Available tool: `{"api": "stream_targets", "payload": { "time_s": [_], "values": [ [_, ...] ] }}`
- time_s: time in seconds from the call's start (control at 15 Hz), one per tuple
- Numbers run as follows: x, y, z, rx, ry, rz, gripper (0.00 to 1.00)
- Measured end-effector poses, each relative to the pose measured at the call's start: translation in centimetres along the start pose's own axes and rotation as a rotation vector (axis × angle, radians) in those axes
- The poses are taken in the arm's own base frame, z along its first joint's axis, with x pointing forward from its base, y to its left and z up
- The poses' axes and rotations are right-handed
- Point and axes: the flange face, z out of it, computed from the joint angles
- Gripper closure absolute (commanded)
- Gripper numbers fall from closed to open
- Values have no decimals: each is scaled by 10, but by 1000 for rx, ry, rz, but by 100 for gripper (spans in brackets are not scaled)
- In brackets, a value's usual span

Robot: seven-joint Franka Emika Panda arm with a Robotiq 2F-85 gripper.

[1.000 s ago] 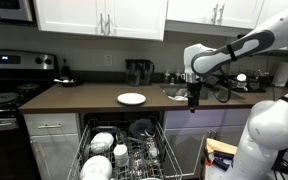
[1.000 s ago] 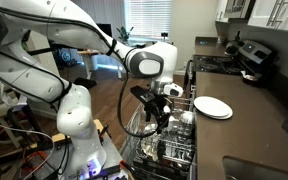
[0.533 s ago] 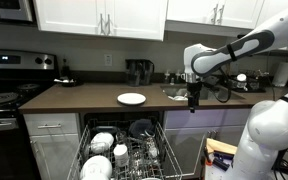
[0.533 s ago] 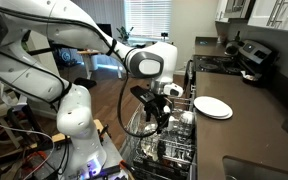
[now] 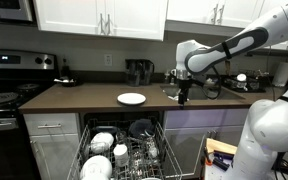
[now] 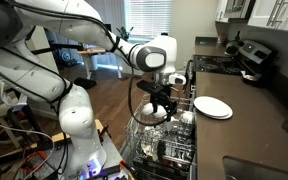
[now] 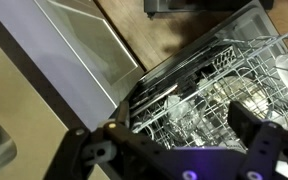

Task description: Remove the white plate from the dishwasher and put it on top of the white plate on the counter

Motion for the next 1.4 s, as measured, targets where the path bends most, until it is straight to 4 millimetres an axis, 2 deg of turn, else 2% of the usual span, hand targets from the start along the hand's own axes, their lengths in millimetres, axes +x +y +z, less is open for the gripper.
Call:
{"api": "stream_targets", "payload": {
  "time_s": [0.33, 0.73, 1.07, 1.4],
  "values": [
    [57, -32, -19, -16, 78, -175, 0],
    [119, -68, -25, 49, 146, -365, 0],
    [158, -117, -10, 110, 124, -535, 0],
    [177, -172, 13, 135, 79, -702, 0]
  ]
}}
